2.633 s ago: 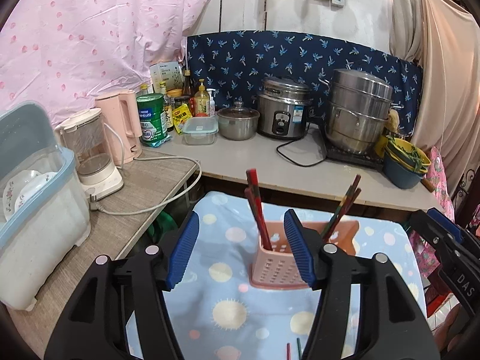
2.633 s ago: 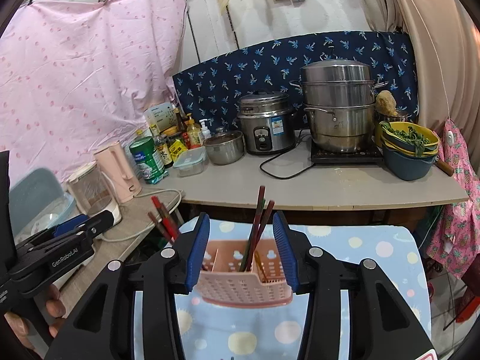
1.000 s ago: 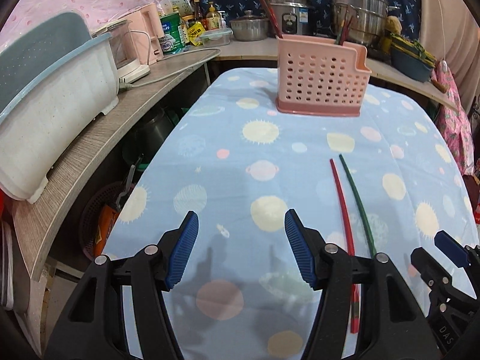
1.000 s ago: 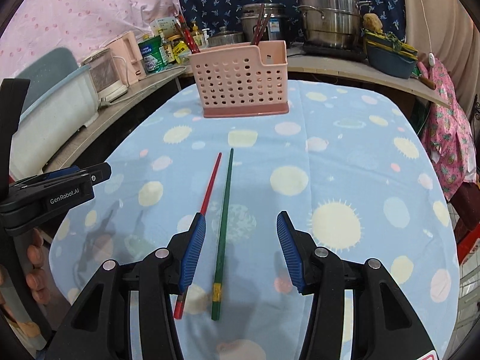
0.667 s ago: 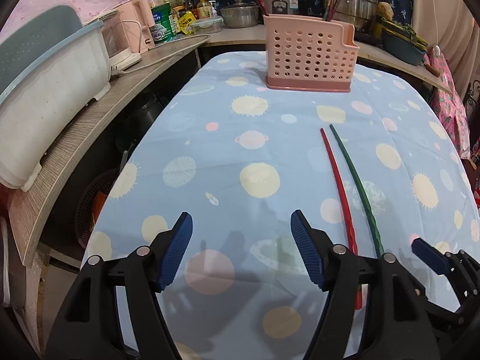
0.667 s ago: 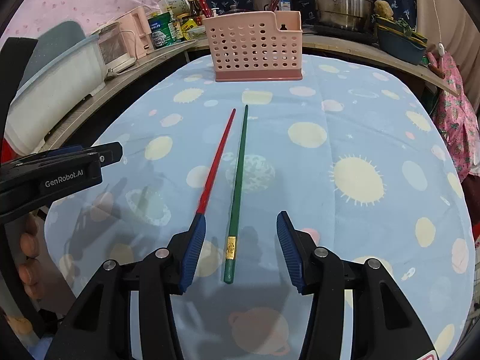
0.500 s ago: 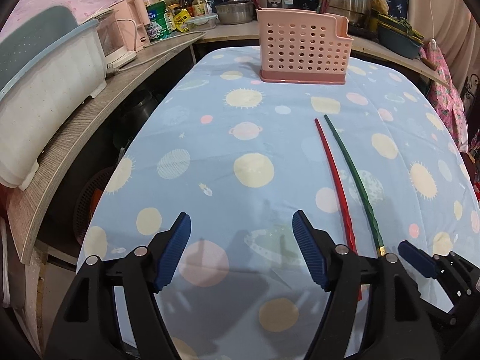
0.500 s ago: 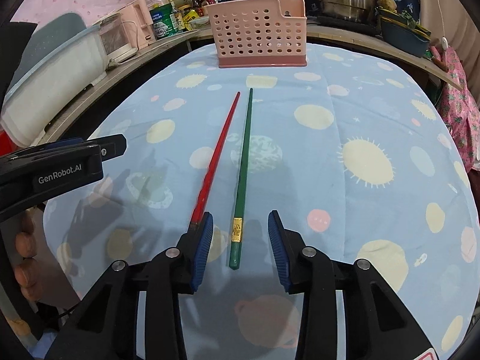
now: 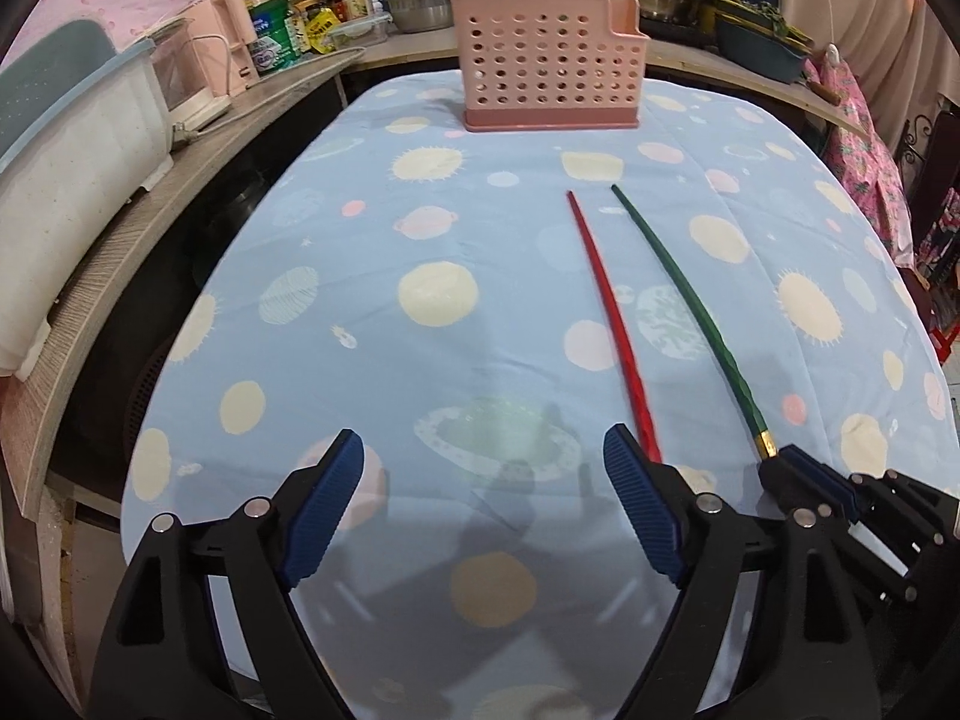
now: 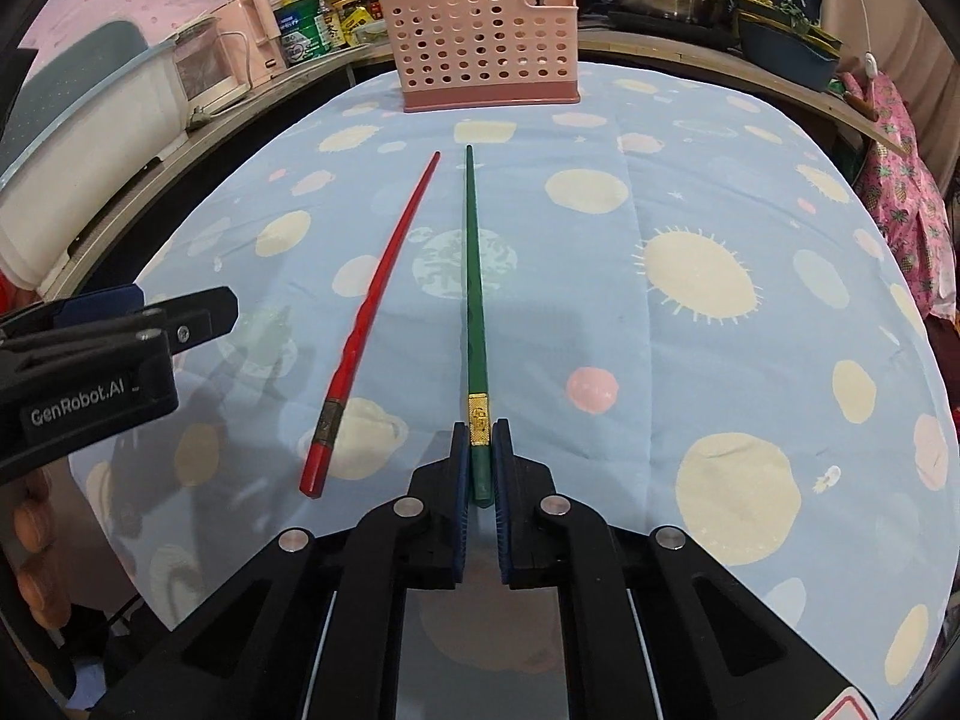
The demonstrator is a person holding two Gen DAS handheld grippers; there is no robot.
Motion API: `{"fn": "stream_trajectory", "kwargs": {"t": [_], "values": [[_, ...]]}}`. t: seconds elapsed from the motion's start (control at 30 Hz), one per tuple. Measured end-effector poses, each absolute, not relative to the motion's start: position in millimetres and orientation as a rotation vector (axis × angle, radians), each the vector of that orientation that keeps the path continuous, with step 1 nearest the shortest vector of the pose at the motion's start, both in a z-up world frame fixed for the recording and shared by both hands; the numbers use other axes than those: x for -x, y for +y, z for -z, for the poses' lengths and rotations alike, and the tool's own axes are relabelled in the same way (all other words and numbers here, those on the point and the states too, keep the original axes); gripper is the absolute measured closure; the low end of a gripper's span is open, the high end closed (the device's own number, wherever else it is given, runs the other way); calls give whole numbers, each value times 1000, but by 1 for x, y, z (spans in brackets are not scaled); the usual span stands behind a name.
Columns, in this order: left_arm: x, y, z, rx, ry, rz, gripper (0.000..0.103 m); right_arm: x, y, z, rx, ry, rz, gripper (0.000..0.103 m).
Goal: Organize utensils
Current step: 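Grasp the red chopstick with the left tool while the right tool grasps the green chopstick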
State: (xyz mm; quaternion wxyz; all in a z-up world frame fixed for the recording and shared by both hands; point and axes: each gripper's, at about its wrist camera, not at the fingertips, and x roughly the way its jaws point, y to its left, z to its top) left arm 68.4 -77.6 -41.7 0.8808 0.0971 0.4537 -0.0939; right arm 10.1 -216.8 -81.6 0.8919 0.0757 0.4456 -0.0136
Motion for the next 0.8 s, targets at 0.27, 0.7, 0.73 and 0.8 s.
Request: {"fn": "stream_trajectory", "kwargs": {"t": [0.27,0.7,0.73,0.8], "values": [[-56,-99,54,-237,969,244,22,-1,-231,83,-190,927,56,96],[-61,-110,77,-229,1051,270,27,2,-233,84,-207,927,54,96],[-61,-109,78,-222,1051,273,28,2,-233,83,-206,927,54,96],[-61,-109,77,-221,1054,284,32,2,-233,83,-207,927,54,96]]}}
